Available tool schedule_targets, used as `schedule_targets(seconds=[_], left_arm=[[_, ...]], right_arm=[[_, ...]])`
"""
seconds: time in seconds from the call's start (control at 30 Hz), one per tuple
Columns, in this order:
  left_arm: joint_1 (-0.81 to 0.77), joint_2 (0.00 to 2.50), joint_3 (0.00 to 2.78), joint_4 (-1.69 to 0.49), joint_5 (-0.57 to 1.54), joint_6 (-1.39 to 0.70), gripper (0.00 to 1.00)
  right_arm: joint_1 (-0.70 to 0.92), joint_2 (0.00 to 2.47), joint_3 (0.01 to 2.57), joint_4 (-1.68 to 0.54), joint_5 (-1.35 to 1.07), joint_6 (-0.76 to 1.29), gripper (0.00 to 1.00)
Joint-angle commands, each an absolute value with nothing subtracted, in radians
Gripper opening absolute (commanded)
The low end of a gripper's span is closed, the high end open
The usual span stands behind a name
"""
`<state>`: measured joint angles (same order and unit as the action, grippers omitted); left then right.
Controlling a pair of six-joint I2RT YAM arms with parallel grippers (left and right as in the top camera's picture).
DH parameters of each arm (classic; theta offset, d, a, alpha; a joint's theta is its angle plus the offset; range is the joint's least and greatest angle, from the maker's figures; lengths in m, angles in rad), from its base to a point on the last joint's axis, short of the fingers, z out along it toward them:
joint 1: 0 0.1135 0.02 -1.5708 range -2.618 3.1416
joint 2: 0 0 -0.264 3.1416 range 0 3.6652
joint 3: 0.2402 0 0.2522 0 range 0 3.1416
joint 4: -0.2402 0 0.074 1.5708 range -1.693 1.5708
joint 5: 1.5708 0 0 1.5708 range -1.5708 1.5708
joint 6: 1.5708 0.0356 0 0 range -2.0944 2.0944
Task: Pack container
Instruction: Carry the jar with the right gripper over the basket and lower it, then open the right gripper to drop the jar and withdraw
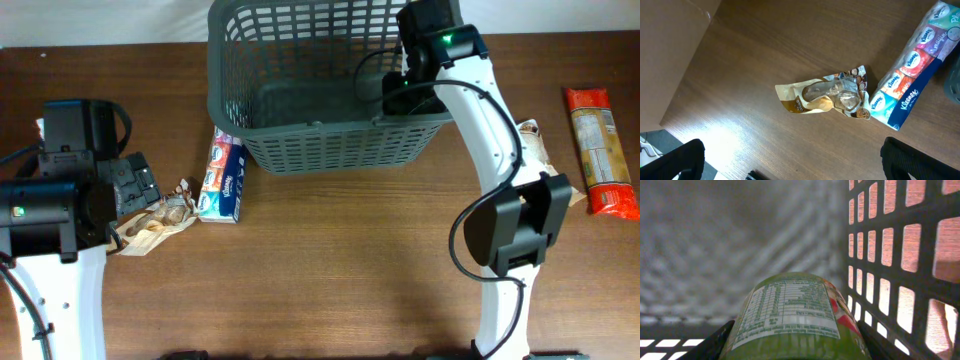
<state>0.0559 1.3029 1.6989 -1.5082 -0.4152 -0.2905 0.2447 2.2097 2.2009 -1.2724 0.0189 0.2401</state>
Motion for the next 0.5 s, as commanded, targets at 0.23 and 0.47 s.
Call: schedule_targets(seconds=[0.23, 0.47], left_arm=[[0.062, 1.304, 1.702, -1.516, -0.411, -0.286, 0.99], [0.062, 1.304, 1.702, -1.523, -0.411, -0.286, 0.99]], right_arm=[[0.247, 2.221, 2.215, -1.275, 0.027, 0.252, 0.67], [0.247, 2.221, 2.215, -1.287, 0.027, 0.252, 0.82]])
